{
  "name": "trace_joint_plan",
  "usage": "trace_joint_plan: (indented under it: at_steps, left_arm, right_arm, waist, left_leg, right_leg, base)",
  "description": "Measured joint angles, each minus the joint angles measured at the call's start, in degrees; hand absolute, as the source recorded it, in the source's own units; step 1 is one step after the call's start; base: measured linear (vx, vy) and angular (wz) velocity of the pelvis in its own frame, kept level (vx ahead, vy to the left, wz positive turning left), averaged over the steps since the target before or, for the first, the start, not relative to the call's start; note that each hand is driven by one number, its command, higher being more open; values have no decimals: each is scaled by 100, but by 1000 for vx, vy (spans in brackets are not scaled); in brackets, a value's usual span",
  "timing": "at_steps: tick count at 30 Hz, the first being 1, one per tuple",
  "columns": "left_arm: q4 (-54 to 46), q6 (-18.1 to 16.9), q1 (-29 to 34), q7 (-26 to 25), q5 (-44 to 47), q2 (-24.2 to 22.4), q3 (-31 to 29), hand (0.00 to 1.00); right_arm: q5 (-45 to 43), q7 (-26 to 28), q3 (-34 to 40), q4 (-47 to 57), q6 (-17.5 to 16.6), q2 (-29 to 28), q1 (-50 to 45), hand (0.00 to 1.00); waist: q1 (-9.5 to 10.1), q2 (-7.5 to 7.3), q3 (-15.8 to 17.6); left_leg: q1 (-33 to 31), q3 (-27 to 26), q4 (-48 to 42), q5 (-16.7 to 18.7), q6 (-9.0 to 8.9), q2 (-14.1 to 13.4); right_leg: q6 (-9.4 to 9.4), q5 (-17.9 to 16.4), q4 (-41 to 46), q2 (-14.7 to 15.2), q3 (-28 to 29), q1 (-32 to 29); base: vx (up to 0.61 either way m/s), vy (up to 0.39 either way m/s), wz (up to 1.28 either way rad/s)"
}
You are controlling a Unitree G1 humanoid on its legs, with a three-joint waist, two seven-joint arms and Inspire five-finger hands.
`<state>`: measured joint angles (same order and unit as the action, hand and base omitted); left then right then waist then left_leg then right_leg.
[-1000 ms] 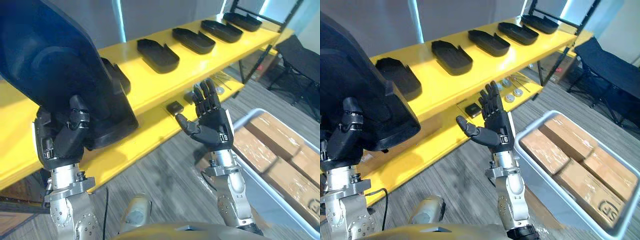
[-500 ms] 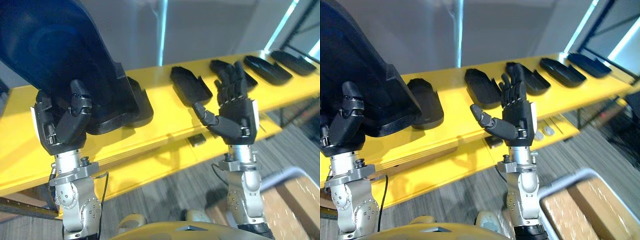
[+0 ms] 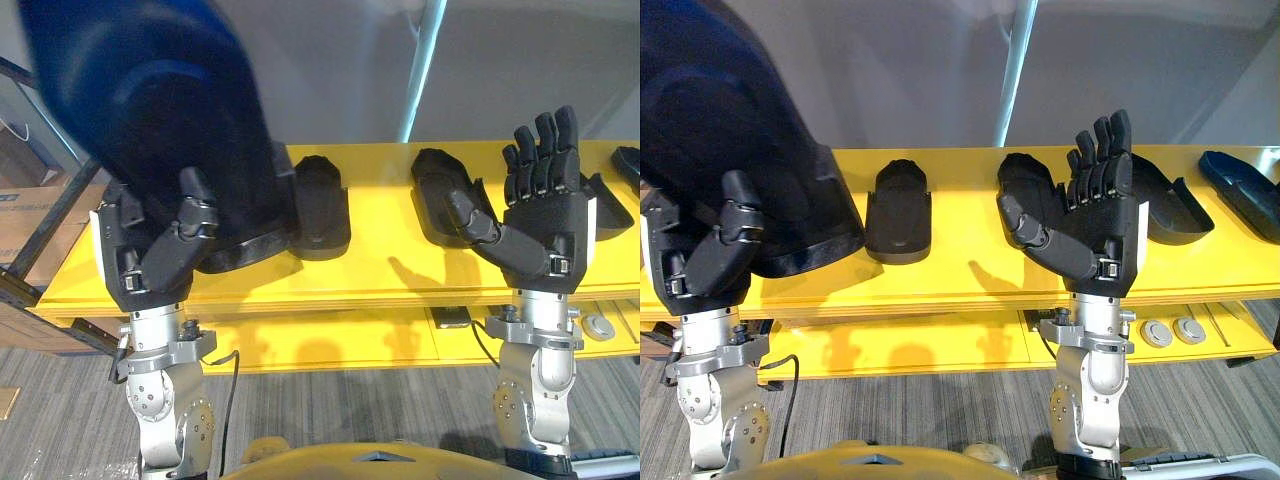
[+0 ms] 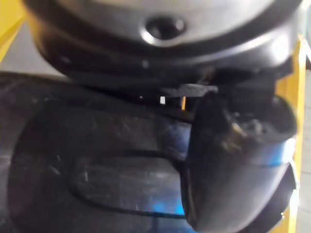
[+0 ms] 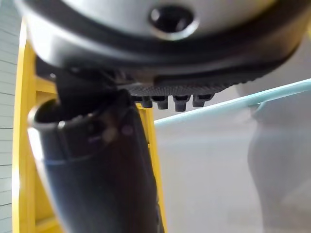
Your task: Walk over and take three plastic housings, then place them on the shelf
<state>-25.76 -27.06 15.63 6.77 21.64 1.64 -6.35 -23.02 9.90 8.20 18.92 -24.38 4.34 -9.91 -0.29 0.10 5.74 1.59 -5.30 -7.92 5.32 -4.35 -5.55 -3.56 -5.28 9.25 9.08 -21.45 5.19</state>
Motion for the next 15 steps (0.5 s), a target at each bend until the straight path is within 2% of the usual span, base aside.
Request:
trace_joint_plan:
  at_steps: [3,6,9,12,13,14,15]
  left_arm:
    - [-1,9,77,-50,17,19,-15,0]
    - [-28,11,435,-141,34,-83,-121,0]
    - [-30,13,720,-192,75,-281,-322,0]
    - [-29,21,713,-260,75,-338,-474,0]
    - [-28,27,683,-294,30,-333,-458,0]
    - [-19,41,671,-356,-25,-332,-454,0]
    - [-11,53,657,-380,-46,-332,-451,0]
  right_arm:
    - [-18,95,-231,0,36,-69,-178,100]
    - [-246,287,-522,-37,165,-67,-312,100]
    - [-487,424,-612,-147,271,-56,-300,100]
    - [-700,474,-662,-147,273,-14,-240,100]
    - [-900,475,-660,-150,274,0,-164,100]
    - [-1089,475,-701,-154,272,-19,-47,100]
    - [-1185,475,-748,-156,269,-19,33,100]
  waist:
    - [-5,2,2]
    - [8,21,21]
    - [34,35,48]
    - [-5,94,297]
    - [-8,163,396]
    - [-10,175,414]
    - [-9,177,420]
  left_leg:
    - [13,9,139,-76,39,44]
    - [-31,40,-1,-25,53,59]
    - [-242,41,-322,109,58,-35]
    - [-637,162,-1072,393,166,-150]
    - [-880,162,-1555,504,227,-357]
    - [-1030,191,-1773,506,208,-585]
    - [-1056,225,-1787,503,201,-671]
  right_leg:
    - [-35,41,-54,12,42,-15]
    - [-38,43,-54,8,150,-19]
    - [-61,58,-51,-18,235,-102]
    - [-59,77,-29,-6,143,-121]
    - [-58,73,33,14,107,-138]
    - [-52,35,113,87,172,-233]
    - [-98,40,156,168,239,-279]
  base:
    - [-34,12,5]
    - [-22,15,-2]
    - [-56,28,-4]
    - [-78,70,11]
    - [-103,152,-11]
    - [-94,174,-21]
    - [-47,245,-35]
